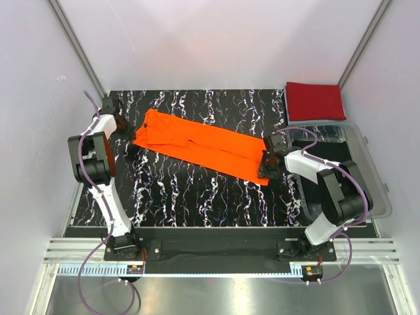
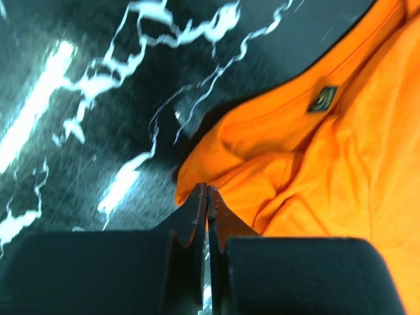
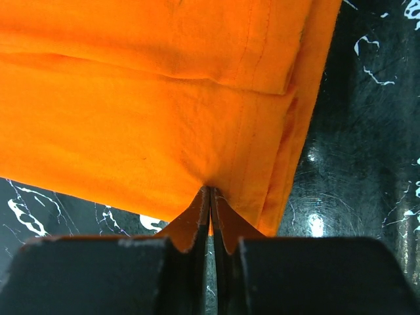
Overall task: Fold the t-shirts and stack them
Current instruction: Fold the tshirt
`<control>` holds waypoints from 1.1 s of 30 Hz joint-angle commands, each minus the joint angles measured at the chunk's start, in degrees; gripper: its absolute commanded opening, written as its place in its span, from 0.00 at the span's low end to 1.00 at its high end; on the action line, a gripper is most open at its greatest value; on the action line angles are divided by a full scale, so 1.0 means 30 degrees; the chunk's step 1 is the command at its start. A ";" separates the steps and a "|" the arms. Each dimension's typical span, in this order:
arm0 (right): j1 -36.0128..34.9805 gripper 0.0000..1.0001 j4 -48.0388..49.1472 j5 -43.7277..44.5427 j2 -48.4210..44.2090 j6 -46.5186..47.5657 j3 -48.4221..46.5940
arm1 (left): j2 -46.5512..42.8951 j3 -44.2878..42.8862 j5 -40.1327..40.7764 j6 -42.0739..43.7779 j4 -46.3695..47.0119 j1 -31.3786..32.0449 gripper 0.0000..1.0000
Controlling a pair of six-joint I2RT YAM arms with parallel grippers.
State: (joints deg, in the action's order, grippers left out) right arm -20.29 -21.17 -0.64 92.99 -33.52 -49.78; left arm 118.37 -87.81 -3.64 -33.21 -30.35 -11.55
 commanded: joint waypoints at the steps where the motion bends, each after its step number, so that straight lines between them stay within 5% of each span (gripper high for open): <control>1: -0.0179 0.08 -0.0326 0.1035 -0.0029 -0.0107 0.0450 | 0.0768 -0.1198 0.0364 0.0172 0.0448 -0.0017 0.02; 12: -0.0178 0.08 -0.0356 0.1035 -0.0177 -0.0078 0.0246 | 0.1095 -0.2429 -0.0105 0.0757 0.0214 -0.0075 0.06; 17: -0.0150 0.08 -0.0356 0.1065 -0.0001 0.0010 0.0245 | -0.0806 -0.2547 0.0653 0.1577 -0.0400 -0.0163 0.30; 20: -0.0179 0.08 -0.0298 0.1007 -0.0059 -0.0019 0.0245 | -0.2037 -0.1758 0.0977 0.2279 -0.0431 -0.0251 0.33; 33: -0.0179 0.08 0.0054 0.0566 -0.0498 0.0040 0.0304 | -0.2396 0.1554 -0.1042 0.5064 0.0331 0.0071 0.36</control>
State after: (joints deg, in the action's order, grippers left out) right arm -20.43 -21.02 -0.47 92.84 -33.69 -49.67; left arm 110.76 -83.88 -3.92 -20.82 -31.14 -11.64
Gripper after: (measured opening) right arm 0.077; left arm 0.354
